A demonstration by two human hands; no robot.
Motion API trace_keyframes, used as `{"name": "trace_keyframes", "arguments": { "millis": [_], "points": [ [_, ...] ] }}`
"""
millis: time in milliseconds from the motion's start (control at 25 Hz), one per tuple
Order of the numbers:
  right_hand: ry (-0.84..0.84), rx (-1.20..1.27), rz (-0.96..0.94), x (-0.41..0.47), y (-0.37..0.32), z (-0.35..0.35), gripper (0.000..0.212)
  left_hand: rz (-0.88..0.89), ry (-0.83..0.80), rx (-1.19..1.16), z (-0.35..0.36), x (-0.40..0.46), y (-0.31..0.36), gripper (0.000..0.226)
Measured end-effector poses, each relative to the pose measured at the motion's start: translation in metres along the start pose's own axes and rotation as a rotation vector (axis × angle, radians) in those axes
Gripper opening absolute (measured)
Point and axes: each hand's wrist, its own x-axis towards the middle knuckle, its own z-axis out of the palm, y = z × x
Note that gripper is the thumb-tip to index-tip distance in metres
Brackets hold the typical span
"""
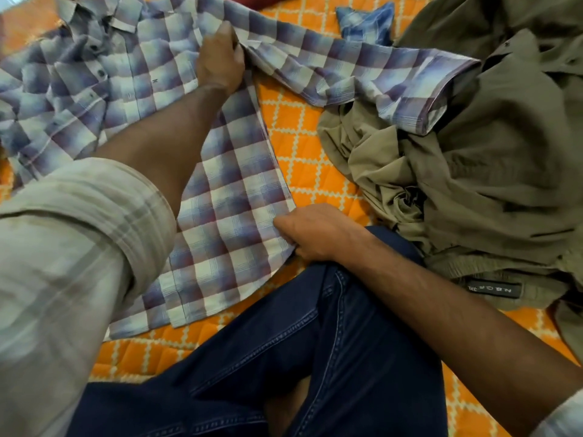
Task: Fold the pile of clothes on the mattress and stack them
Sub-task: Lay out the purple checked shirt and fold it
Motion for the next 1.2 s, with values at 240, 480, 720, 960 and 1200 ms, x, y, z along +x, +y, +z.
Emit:
{"name": "trace_keyframes", "arguments": {
  "millis": [240, 480, 720, 960, 1200],
  "points": [
    [-0.099, -0.008, 0.038, 0.006, 0.003, 0.003, 0.026, 0.078, -0.212, -0.155, 0.013, -0.008, -0.013, 0.029],
    [-0.289, 0.35, 0.111, 0.008, 0.009, -0.002, 0.018, 0.189, -0.429, -0.138, 0.006, -0.091, -0.011, 0.081],
    [-0.11, 0.196, 0.198, 0.015, -0.012, -0.006, 0.014, 0.448, -0.567, 0.287, -0.032, -0.242, -0.02, 0.077],
    [-0.159, 0.092, 0.125, 0.015, -0.047, 0.004, 0.013, 0.722, -0.815, 0.407, -0.094, -0.337, -0.03, 0.079],
    [-0.224, -0.032, -0.049, 0.017, -0.062, 0.001, 0.032, 0.712, -0.588, 0.423, -0.138, -0.369, -0.023, 0.043]
  ]
}}
